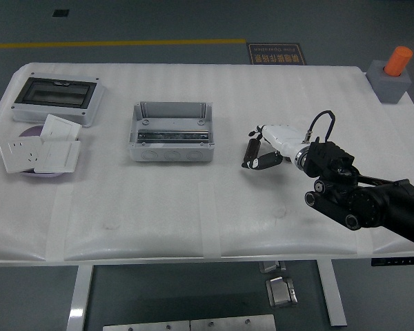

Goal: Pick up the battery,place it into the box

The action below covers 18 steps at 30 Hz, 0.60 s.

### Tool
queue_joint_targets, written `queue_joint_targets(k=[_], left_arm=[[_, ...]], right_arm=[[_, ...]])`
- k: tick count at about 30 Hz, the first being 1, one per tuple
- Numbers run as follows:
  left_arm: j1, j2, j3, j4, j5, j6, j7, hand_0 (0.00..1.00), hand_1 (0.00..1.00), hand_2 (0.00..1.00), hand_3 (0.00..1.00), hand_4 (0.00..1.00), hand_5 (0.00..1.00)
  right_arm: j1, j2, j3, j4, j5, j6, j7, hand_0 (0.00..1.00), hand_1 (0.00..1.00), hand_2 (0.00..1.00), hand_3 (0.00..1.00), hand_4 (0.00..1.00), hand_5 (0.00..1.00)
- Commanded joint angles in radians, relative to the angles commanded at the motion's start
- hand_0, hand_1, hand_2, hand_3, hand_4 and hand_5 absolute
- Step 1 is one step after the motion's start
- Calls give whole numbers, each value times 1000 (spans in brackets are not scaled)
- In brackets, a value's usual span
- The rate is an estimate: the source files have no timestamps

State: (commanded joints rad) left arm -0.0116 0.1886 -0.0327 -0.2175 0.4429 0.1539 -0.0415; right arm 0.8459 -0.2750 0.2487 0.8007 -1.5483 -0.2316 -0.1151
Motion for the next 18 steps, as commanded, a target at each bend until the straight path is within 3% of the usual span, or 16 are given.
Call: queue_joint_targets(k=[15, 16, 18], left_arm=[[-1, 0, -2, 0, 6, 1, -1, 594, 619, 518, 619, 572, 407], [-1, 0, -2, 0, 6, 1, -1, 594, 618, 519, 619, 573, 412], [-1, -1, -1, 0, 6, 1, -2, 594, 618, 519, 619, 573, 412]], right_arm=[[-1, 9, -19, -15, 12, -14, 8, 738, 674, 611, 657, 855, 397], [-2, 9, -20, -15, 12, -15, 9, 734, 671, 601, 641, 800, 343], [-3, 10, -20, -14, 11, -17, 11, 734, 671, 601, 641, 800, 343]])
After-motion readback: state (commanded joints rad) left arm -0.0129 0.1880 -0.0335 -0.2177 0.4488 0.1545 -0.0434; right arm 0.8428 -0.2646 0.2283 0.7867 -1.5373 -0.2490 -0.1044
